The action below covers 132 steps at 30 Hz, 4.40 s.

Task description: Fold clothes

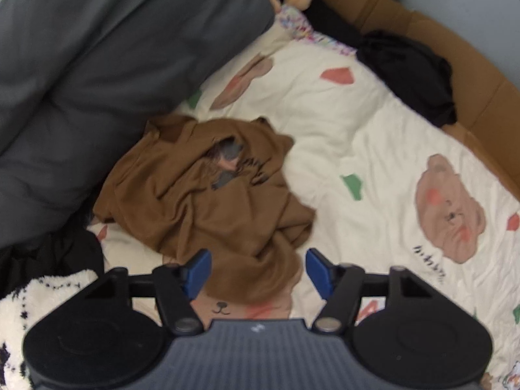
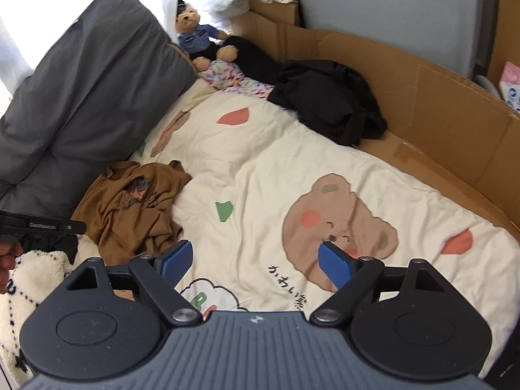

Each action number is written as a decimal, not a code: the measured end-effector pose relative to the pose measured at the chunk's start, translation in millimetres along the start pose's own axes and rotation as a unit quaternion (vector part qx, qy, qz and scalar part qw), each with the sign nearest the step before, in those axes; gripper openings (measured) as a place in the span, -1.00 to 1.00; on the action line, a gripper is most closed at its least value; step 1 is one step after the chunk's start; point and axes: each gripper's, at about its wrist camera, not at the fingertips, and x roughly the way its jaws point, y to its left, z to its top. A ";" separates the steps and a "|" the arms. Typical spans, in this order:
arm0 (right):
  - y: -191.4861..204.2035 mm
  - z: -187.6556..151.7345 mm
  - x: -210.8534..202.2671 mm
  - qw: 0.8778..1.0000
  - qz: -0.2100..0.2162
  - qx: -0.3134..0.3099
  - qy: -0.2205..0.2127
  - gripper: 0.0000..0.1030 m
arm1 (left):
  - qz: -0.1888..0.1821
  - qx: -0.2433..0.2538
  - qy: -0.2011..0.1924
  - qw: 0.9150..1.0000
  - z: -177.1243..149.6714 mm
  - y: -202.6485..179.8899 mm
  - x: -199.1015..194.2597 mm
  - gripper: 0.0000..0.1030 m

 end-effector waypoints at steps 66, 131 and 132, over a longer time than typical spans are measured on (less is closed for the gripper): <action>-30.5 -15.3 5.1 0.998 -0.041 0.004 0.043 0.71 | -0.152 0.016 0.043 0.987 -54.1 -60.2 57.2 -0.10; -16.0 -24.2 30.5 0.996 -0.041 -0.024 0.073 0.71 | -0.322 0.032 0.020 0.946 -49.4 -87.8 65.6 -0.86; -17.7 -24.7 29.8 0.996 -0.042 -0.022 0.072 0.71 | -0.327 0.035 0.022 0.944 -50.5 -92.0 65.5 -0.86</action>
